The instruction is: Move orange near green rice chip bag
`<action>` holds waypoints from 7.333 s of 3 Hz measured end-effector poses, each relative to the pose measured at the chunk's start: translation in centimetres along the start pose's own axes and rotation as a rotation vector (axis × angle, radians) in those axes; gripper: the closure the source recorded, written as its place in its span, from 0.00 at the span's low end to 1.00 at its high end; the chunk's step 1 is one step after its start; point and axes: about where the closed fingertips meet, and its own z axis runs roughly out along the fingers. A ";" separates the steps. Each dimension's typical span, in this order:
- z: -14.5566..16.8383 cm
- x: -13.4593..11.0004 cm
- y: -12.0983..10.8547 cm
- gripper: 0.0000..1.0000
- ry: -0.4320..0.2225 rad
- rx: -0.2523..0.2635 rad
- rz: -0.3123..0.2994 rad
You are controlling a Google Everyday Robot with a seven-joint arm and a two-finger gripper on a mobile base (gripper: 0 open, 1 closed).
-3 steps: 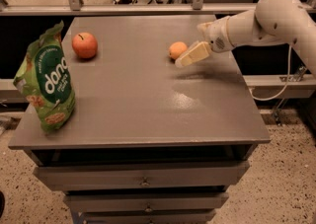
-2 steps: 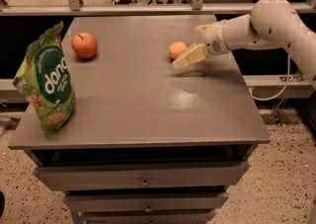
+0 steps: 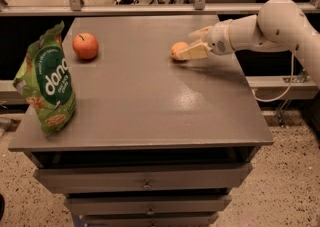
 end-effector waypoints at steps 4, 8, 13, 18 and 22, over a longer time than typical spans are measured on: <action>-4.9 -6.0 6.3 1.00 -0.083 -0.137 -0.061; -7.2 -5.8 9.7 0.19 -0.091 -0.214 -0.085; -6.1 0.5 7.4 0.00 -0.236 -0.168 -0.033; -0.7 0.2 10.6 0.47 -0.342 -0.266 -0.006; 2.6 -6.0 18.9 1.00 -0.403 -0.368 -0.015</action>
Offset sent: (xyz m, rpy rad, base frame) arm -0.0406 0.0041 0.0590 0.0460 -0.0340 0.0929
